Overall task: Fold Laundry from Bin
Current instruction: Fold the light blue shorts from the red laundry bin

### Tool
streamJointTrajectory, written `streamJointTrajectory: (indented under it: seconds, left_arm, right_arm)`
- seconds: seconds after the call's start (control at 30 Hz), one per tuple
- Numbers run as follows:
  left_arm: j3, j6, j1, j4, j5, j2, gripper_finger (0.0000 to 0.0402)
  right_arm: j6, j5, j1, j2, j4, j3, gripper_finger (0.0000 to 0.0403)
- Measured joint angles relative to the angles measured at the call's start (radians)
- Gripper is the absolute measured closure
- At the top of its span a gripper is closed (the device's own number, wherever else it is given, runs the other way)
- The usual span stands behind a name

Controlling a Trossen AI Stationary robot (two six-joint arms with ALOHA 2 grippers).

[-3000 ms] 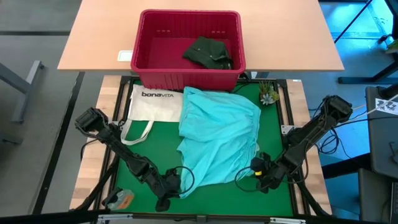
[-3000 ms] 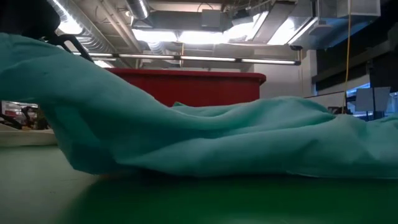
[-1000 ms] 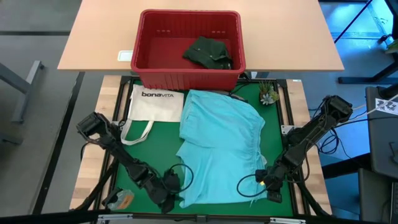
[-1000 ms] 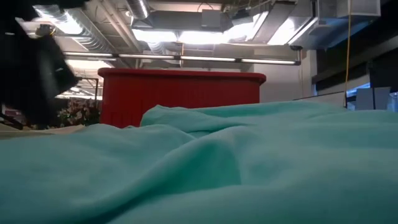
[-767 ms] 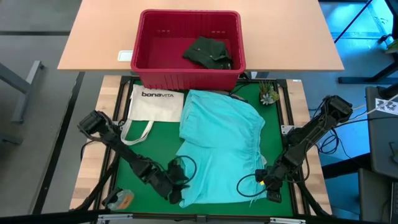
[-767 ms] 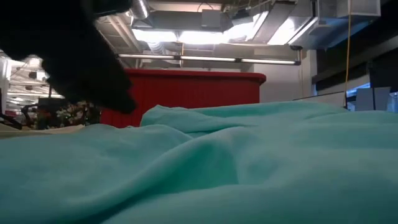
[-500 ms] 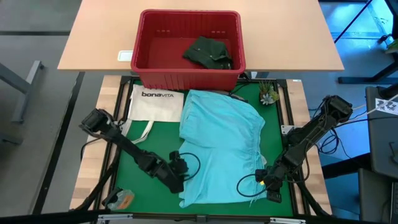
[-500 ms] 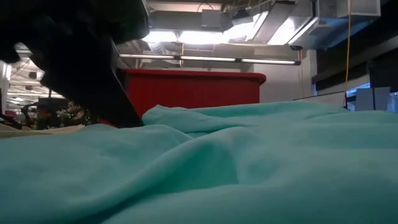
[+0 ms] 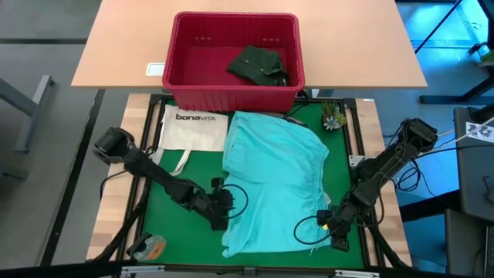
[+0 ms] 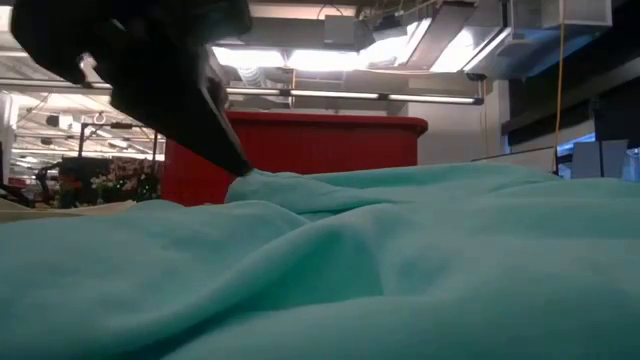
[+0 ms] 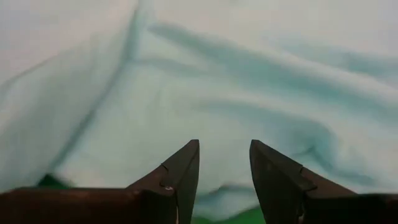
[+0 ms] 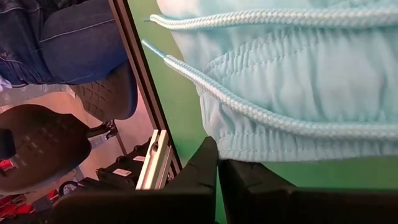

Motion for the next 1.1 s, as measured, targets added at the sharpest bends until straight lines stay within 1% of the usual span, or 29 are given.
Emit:
streamJointTrajectory:
  seconds: [0.13,0.27,0.43,0.63,0.8,1.1]
  left_arm:
    - [0.0,0.005,0.0,-0.146,-0.027,-0.06,0.0266]
    - [0.0,0.007,-0.001,-0.218,-0.04,-0.058,0.0266]
    - [-0.001,0.035,0.0,-0.213,-0.056,-0.024,0.0266]
    - [-0.001,0.045,0.0,-0.21,-0.112,-0.013,0.0266]
    - [-0.001,0.047,-0.004,-0.209,-0.111,0.003,0.0266]
    - [-0.001,0.047,-0.028,-0.167,-0.118,0.067,0.0266]
  right_arm:
    - [0.0,0.003,0.0,0.0,0.0,0.0,0.0398]
    - [0.0,0.014,0.0,0.0,-0.001,0.0,0.0398]
    - [0.0,0.036,0.0,0.0,0.001,0.0,0.0398]
    - [0.0,0.036,0.0,0.0,0.001,0.0,0.0398]
    - [0.0,0.036,0.0,0.0,0.0,0.0,0.0398]
    - [0.0,0.036,0.0,0.0,0.0,0.0,0.0398]
